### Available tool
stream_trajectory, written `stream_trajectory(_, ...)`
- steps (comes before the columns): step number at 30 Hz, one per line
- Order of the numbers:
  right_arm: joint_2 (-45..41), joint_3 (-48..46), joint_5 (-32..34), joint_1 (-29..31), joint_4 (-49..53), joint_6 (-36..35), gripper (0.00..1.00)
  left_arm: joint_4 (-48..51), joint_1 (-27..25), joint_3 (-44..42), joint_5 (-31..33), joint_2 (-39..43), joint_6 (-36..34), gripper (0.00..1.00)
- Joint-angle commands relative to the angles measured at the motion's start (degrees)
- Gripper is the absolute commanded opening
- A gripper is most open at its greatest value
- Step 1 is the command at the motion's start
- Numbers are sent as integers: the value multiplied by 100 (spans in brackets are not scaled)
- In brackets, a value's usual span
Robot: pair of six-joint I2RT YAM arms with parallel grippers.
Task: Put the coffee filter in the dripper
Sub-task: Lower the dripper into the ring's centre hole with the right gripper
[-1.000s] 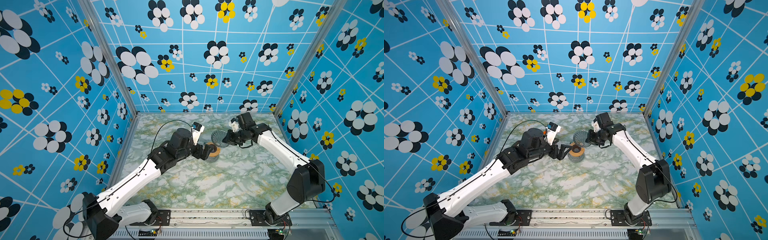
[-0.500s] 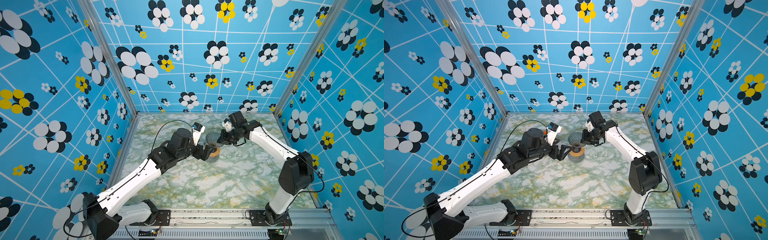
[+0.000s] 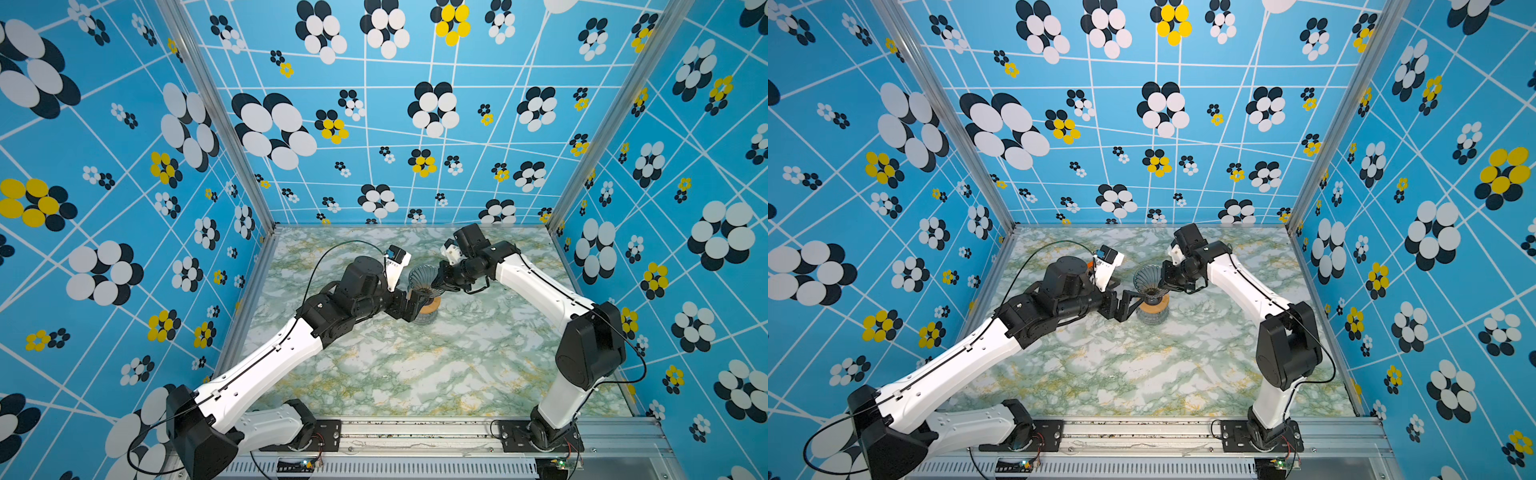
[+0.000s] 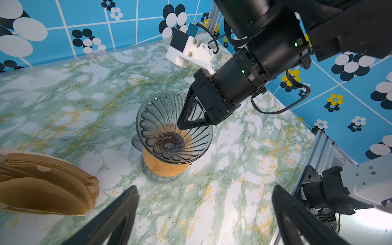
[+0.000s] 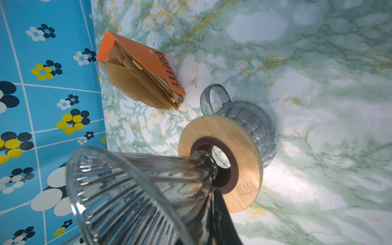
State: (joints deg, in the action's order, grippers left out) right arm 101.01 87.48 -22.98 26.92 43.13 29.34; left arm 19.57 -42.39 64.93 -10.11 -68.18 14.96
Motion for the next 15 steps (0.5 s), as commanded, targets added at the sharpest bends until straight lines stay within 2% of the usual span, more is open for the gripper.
stream_trajectory(1,85,8,-112,50,64,-24,13,-156,46,-52,-98,-51,-43,99)
stream_trajectory(15,155,-91,-59,51,140,-93,13,-138,42,-33,-98,-53,-43,99)
